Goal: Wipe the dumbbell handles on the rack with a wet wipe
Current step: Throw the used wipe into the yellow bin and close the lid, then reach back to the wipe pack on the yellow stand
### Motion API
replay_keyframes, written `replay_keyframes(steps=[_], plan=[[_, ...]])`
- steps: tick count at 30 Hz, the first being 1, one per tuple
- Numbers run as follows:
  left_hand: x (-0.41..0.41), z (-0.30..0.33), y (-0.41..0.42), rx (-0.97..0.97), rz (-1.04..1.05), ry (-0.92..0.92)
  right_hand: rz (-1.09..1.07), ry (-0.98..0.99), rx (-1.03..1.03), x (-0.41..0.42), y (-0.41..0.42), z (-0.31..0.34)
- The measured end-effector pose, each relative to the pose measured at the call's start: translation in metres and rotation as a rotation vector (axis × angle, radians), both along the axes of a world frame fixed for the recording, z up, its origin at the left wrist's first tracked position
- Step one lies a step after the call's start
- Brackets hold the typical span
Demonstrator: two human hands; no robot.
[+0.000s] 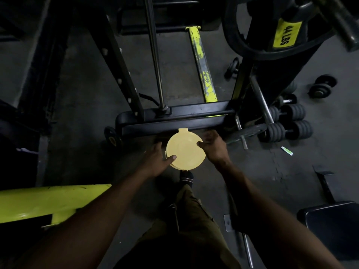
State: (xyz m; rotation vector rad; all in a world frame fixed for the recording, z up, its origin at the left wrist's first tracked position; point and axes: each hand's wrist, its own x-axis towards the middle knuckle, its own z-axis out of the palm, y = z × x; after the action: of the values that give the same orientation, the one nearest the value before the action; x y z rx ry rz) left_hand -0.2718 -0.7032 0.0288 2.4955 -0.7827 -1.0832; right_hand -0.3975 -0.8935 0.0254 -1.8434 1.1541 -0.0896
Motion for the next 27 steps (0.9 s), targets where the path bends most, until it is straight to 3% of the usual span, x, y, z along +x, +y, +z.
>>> replay_keyframes(steps=[16,27], plan=[[-0.024,0.035,0.020,-0.080,0.148,-0.126,0.180,-0.066,-0.086,-0.007,0.003,0.030],[-0.052,0.071,0.091,-0.146,0.506,-0.208,0.472,-0.135,-0.110,0.006,0.036,0.063]])
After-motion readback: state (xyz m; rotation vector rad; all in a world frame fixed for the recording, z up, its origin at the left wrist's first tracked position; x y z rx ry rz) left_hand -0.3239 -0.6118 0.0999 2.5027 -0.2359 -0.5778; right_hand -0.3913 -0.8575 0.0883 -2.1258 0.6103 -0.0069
